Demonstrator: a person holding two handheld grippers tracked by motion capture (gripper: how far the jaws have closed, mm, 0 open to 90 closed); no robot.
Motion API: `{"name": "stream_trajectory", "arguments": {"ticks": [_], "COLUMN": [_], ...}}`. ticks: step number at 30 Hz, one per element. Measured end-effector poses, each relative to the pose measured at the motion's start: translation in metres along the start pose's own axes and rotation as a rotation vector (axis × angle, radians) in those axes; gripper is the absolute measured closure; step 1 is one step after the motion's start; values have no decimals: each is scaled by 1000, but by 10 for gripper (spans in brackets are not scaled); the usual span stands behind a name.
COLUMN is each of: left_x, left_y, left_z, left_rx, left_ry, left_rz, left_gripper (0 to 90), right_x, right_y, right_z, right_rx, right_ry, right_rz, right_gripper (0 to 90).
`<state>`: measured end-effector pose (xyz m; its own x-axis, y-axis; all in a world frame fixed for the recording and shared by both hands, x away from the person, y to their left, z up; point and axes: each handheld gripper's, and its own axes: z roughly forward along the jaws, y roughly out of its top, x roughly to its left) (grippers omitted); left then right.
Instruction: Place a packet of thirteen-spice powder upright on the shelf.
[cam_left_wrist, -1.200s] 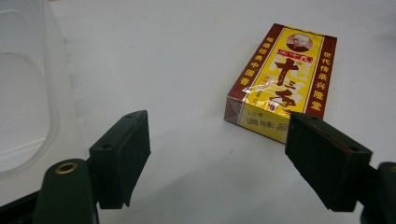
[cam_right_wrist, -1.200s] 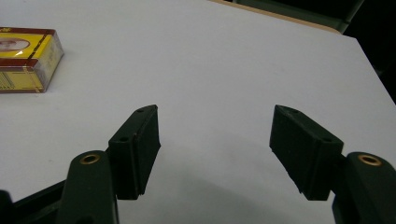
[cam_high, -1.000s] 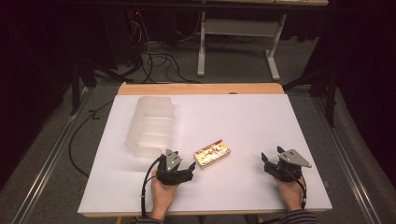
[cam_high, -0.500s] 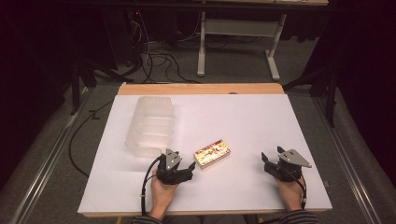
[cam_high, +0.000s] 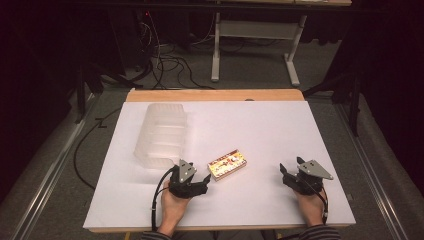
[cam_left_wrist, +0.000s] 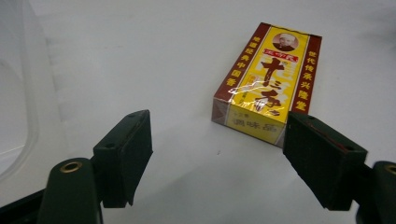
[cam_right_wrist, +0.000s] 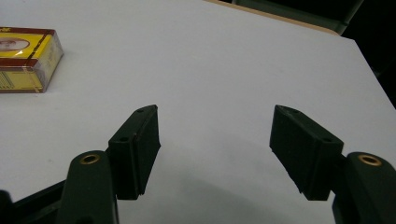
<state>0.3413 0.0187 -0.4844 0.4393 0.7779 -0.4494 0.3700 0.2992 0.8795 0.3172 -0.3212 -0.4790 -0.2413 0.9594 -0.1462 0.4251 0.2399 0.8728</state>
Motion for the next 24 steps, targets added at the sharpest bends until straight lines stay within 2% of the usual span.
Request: {"name": "stream_trajectory", "arguments": {"ticks": [2, 4, 6, 8, 11, 19, 21, 24], "left_x": [-4, -7, -10, -12, -16, -25, -26, -32], "left_y": [1, 3, 6, 6, 7, 11, 12, 15], "left_z": [1, 2, 4, 6, 10, 16, 16, 20], "left_rx": [6, 7, 12, 25, 36, 67, 74, 94], "left_ry": [-10, 0, 1, 11, 17, 0, 0, -1], "left_rz": [9, 12, -4, 9, 7, 15, 25, 63], "left_gripper": [248, 246, 245, 235, 207, 202, 201, 200], "right_x": [0, 0, 0, 0, 0, -1, -1, -1], "right_y": [0, 0, 0, 0, 0, 0, 0, 0], "right_z": [0, 0, 0, 0, 0, -1, -1, -1], "right_rx": [1, 0, 0, 1, -1, -7, -7, -9], "right_ry": [-1, -3, -2, 0, -1, 1, 4, 3], "right_rz": [-2, 0, 0, -2, 3, 15, 14, 4], "right_gripper": [337, 337, 336, 336, 335, 334, 334, 334]}}
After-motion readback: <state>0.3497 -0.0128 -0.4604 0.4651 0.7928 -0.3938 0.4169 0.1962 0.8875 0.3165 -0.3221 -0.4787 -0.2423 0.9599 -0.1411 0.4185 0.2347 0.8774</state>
